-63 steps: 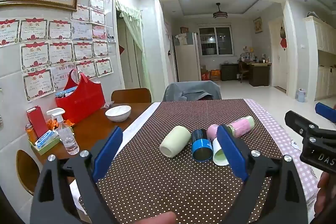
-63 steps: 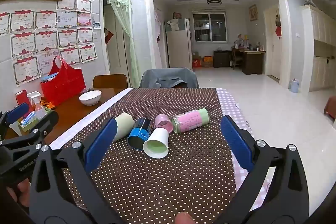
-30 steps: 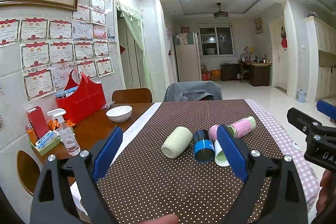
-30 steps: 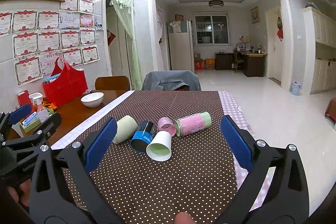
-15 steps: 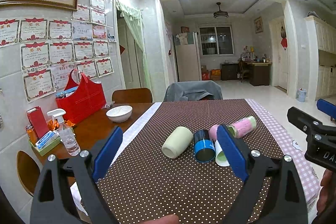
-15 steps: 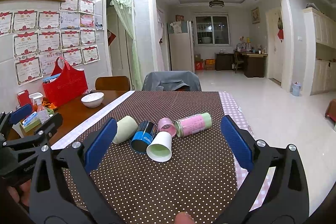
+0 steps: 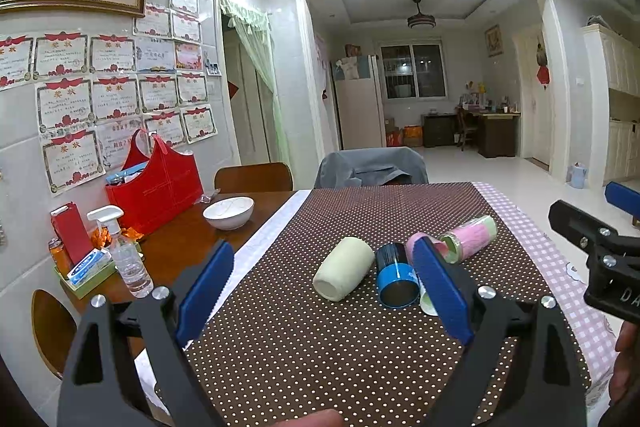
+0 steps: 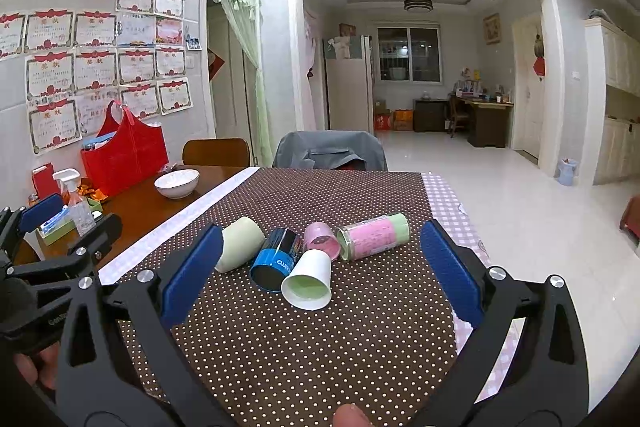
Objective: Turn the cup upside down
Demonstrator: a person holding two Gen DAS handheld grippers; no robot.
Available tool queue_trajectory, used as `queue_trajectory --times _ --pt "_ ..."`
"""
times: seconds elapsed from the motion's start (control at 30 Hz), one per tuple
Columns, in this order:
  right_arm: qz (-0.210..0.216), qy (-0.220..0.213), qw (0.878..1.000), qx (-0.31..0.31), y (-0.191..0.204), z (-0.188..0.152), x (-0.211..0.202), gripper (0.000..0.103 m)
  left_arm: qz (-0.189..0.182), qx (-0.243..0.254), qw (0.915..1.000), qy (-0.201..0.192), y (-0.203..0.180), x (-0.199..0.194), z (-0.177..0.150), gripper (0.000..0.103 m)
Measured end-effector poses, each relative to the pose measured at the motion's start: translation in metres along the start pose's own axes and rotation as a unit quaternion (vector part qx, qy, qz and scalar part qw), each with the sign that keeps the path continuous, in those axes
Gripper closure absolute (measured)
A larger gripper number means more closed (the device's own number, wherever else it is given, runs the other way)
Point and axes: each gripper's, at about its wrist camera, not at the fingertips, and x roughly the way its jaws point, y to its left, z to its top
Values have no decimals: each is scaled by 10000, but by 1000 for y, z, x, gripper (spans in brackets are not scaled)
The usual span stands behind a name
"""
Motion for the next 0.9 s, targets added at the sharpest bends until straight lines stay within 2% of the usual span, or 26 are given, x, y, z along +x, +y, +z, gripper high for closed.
queue_trajectory --times 0.57,0.9 --pt "-25 197 9998 -73 -1 -4 32 6 56 121 9997 225 3 38 -4 13" --pt "-133 592 9982 42 -25 -12 74 6 -215 495 9946 890 -23 107 -7 13"
